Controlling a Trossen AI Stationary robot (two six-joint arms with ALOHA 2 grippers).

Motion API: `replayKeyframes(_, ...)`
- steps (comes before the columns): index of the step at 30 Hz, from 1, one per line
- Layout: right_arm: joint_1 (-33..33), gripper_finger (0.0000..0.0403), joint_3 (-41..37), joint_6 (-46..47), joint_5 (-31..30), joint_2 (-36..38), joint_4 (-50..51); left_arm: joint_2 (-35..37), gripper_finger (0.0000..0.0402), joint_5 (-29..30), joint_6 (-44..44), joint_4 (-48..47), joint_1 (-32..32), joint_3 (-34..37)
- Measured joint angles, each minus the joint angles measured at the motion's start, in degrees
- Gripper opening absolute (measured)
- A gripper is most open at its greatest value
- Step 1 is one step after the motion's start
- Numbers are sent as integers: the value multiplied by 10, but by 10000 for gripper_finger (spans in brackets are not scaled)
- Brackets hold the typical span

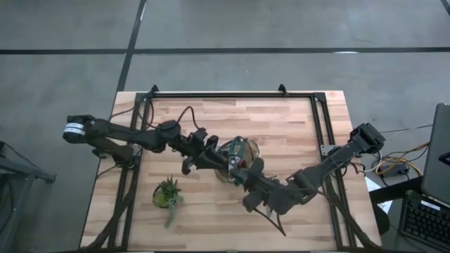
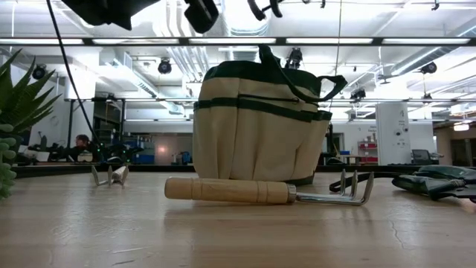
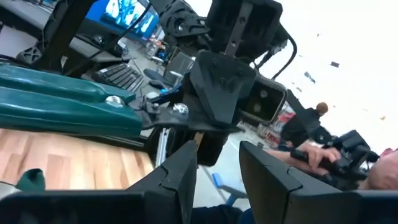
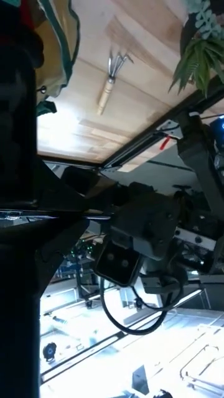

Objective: Pick & Place Garden tools in Gardening bag
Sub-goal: Put the top green shear scissors into the green gardening bag

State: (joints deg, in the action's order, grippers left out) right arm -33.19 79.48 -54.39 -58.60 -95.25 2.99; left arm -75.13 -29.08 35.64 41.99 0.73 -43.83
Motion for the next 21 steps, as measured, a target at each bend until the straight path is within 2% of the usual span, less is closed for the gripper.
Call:
replayKeyframes(9,-6,8,0,33,8,7,2,9,124,3,-30,-18,0,0)
replayKeyframes(16,-11,8,-1,124,61,15,-4,21,124,2,-58,-24,-3,0)
replayKeyframes(21,-13,8,-1,196,84,29,-8,54,123,2,-142,-77,-8,0)
